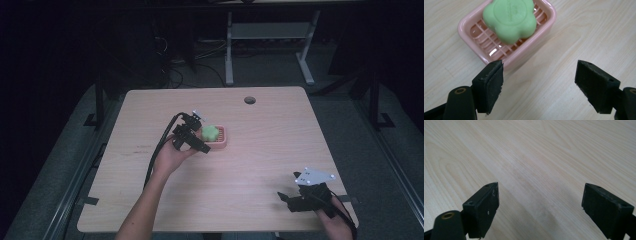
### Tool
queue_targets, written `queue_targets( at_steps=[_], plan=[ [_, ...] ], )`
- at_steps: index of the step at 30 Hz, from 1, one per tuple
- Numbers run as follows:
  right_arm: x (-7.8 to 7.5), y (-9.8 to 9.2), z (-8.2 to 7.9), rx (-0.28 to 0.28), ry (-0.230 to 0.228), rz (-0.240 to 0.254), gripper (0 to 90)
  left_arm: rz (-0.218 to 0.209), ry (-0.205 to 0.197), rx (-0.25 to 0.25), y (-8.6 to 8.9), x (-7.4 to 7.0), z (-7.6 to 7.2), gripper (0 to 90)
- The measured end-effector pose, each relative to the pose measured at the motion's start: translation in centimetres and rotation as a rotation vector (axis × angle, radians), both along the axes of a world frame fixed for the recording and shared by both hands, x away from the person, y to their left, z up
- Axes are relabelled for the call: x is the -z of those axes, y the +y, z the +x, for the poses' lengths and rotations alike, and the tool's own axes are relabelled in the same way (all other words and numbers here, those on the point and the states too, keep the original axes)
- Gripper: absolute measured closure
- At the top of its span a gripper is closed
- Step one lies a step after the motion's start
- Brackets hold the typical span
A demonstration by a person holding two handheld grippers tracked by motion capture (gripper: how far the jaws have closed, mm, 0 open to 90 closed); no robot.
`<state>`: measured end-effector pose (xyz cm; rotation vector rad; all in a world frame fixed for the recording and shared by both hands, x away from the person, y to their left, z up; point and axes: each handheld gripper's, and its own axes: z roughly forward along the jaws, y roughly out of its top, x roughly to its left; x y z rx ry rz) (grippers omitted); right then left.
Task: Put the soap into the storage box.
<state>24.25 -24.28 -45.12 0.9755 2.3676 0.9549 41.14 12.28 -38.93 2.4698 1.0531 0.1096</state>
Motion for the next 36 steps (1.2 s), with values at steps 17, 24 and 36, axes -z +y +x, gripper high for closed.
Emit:
queue_targets(
  at_steps=[17, 24, 36],
  plan=[
    [0.1, 0.1, 0.0, 0.000, 0.008, -0.007, 13.8, 0.001, -0.013, 0.009, 1.7, 0.4, -1.9, 22.9],
    [0.2, 0.2, 0.1, -0.001, 0.009, -0.011, 13.8, -0.005, -0.015, 0.010, 2.3, 0.6, -2.9, 22.9],
    [0.3, 0.1, 0.1, -0.001, 0.012, -0.017, 13.8, -0.029, -0.027, 0.020, 3.4, 0.6, -4.9, 22.9]
  ],
)
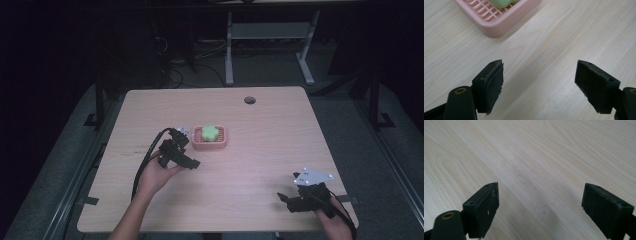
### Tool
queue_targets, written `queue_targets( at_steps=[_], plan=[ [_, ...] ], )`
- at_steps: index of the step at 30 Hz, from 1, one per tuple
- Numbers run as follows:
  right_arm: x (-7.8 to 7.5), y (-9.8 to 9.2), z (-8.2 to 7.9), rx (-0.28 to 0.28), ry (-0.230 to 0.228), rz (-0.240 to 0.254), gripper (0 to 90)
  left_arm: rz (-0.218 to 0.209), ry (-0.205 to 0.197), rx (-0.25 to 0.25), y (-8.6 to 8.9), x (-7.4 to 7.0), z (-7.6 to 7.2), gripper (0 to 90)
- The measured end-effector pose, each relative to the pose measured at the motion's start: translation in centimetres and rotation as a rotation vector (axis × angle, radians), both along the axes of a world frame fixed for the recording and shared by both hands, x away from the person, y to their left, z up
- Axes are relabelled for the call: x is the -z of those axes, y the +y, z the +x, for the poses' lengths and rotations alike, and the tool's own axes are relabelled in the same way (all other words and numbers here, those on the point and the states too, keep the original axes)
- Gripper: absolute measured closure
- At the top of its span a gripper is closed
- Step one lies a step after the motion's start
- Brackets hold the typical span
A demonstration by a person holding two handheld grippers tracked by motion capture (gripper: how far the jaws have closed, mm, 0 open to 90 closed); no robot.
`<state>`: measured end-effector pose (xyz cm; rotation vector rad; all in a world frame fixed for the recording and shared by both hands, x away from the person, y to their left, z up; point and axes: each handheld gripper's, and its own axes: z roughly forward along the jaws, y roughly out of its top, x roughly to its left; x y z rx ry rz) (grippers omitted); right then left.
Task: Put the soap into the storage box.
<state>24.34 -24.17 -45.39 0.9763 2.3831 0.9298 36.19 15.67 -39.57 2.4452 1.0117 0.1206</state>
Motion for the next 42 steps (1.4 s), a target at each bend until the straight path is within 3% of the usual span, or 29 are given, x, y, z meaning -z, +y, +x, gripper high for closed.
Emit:
queue_targets(
  at_steps=[13, 22, 42],
  plan=[
    [0.0, -0.1, 0.0, 0.007, -0.007, -0.008, 13.8, 0.006, -0.007, 0.007, 1.5, 0.6, -1.4, 22.9],
    [0.1, -0.3, 0.0, 0.014, -0.007, -0.008, 13.8, -0.022, -0.015, -0.013, 2.5, 0.8, -2.6, 22.3],
    [0.3, -0.2, 0.0, 0.014, -0.002, -0.023, 13.8, -0.033, -0.013, -0.023, 5.0, 1.8, -5.4, 22.3]
  ],
)
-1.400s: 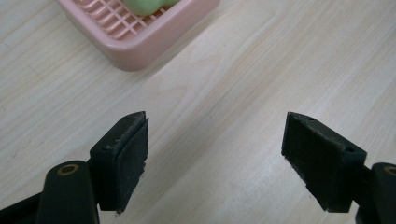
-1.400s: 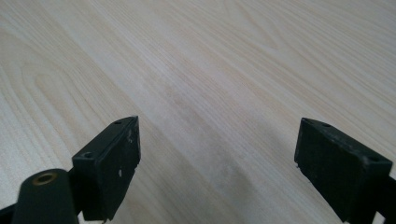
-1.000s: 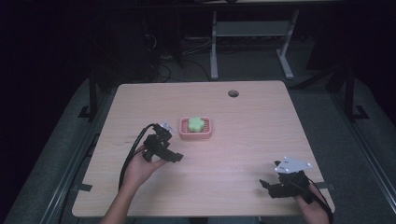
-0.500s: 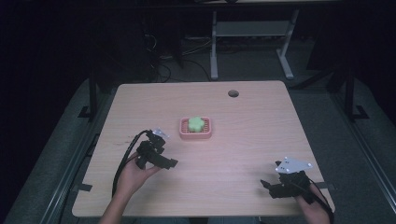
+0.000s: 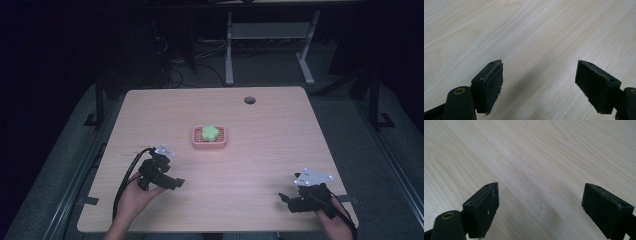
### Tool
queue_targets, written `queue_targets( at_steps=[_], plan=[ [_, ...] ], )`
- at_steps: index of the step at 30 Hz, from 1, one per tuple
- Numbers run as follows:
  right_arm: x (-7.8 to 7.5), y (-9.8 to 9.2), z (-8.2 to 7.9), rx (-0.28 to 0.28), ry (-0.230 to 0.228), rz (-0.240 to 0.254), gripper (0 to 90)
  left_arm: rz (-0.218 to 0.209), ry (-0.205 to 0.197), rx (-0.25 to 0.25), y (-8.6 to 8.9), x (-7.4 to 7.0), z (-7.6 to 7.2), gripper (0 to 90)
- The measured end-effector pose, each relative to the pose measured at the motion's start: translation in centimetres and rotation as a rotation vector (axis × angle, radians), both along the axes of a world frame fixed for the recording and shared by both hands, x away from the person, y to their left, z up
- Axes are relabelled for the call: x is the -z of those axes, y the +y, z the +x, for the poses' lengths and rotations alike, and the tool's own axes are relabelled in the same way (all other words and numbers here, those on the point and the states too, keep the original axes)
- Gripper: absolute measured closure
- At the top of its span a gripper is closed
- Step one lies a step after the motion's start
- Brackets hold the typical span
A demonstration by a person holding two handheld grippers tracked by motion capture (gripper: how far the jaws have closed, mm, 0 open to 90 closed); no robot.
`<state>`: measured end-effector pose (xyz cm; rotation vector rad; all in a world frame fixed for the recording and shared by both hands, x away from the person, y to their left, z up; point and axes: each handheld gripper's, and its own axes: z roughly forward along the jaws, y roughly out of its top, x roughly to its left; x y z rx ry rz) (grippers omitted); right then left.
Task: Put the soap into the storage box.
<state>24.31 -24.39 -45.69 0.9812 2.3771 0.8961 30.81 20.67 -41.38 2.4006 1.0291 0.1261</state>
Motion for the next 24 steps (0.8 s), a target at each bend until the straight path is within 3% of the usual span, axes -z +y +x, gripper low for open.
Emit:
queue_targets(
  at_steps=[24],
  plan=[
    [0.1, 0.0, 0.0, 0.007, 0.000, -0.001, 13.8, -0.023, -0.012, -0.028, 2.0, 1.3, -2.6, 22.2]
  ],
)
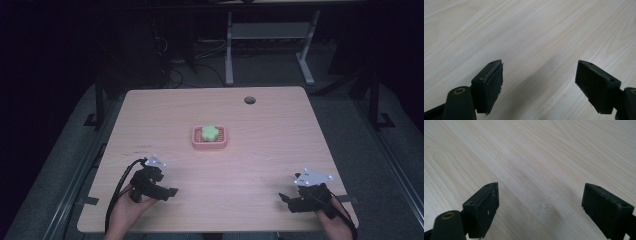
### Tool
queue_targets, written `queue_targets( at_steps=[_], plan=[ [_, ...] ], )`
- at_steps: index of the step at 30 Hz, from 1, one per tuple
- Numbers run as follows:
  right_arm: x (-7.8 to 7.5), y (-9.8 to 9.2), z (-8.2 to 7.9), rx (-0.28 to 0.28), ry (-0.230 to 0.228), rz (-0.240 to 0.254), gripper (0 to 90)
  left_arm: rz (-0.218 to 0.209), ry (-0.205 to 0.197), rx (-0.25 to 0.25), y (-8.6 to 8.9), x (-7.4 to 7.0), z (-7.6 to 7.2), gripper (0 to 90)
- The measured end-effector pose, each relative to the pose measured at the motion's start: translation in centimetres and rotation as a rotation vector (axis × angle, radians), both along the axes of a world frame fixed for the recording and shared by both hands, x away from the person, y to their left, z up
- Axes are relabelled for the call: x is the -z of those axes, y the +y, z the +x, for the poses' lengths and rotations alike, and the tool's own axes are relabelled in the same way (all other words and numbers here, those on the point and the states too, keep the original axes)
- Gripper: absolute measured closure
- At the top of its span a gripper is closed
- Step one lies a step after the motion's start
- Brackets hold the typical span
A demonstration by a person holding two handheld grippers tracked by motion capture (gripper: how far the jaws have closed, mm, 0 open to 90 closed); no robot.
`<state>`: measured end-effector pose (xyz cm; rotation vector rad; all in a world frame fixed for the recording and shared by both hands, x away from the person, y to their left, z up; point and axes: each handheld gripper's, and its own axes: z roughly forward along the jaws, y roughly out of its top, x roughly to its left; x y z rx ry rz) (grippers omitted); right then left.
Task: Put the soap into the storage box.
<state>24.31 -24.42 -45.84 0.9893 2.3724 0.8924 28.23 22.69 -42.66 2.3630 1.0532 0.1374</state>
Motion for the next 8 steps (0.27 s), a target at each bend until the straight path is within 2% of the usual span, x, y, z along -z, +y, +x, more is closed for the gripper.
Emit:
queue_targets(
  at_steps=[3, 8],
  plan=[
    [0.01, -0.02, 0.02, 0.000, -0.002, -0.001, 13.9, -0.005, -0.003, -0.006, 0.23, 0.20, -0.20, 22.2],
    [0.00, -0.05, 0.03, -0.001, 0.000, -0.005, 13.8, -0.039, -0.025, -0.017, 0.58, 0.43, -0.77, 22.2]
  ],
)
